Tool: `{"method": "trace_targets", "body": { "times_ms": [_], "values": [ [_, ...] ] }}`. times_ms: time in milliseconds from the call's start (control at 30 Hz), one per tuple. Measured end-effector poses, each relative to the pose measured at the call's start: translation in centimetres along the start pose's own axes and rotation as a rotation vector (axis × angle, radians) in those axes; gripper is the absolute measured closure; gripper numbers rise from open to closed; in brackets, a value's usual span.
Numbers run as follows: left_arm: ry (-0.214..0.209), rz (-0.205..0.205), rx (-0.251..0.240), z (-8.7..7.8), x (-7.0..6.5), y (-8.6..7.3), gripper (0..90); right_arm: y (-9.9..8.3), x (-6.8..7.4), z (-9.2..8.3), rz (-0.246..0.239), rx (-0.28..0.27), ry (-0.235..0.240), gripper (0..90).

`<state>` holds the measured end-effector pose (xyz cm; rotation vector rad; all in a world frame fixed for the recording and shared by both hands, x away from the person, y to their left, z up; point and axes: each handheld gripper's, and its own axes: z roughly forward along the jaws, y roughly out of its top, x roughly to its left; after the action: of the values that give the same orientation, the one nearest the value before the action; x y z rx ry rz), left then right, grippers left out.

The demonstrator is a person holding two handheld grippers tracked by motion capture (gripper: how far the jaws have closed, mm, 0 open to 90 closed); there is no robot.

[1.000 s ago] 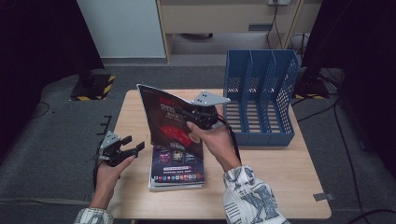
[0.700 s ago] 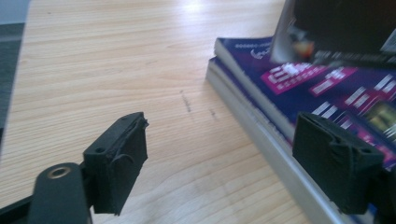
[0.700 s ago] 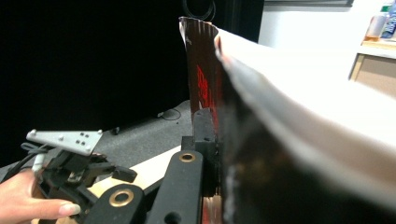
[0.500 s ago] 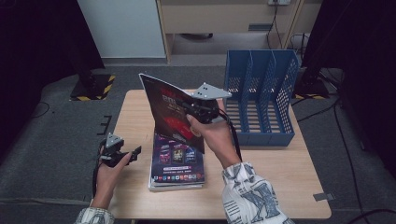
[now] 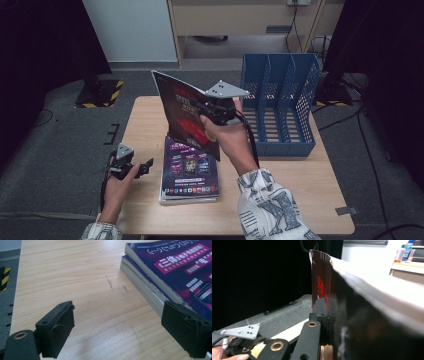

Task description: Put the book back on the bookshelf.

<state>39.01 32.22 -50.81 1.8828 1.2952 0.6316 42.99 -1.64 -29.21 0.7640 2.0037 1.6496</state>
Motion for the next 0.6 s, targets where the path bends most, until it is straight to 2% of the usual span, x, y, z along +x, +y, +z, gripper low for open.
{"method": "trace_targets", "body": {
  "times_ms": [133,233,267,433,600],
  "values": [
    [0.025,-0.005,0.013,0.2,0.1,0.0,10.5,0.8,-0.3,-0.3,0.005,-0.008,-0.017,86.5],
    [0.049,0.035,0.051,0.5,-0.1,-0.5,10.6,1.4,-0.7,-0.5,0.024,-0.004,-0.036,86.5],
    [0.053,0.036,0.058,0.5,-0.1,-0.6,10.6,1.5,-0.8,-0.6,0.02,0.0,-0.04,86.6],
    [0.05,0.015,0.092,1.1,0.1,-0.8,8.4,2.0,-1.1,-0.6,0.029,0.003,-0.055,86.5],
    [0.027,0.03,0.113,1.5,-0.5,-1.0,8.1,2.1,-1.7,-0.6,0.05,0.0,-0.065,86.6]
  ]
}}
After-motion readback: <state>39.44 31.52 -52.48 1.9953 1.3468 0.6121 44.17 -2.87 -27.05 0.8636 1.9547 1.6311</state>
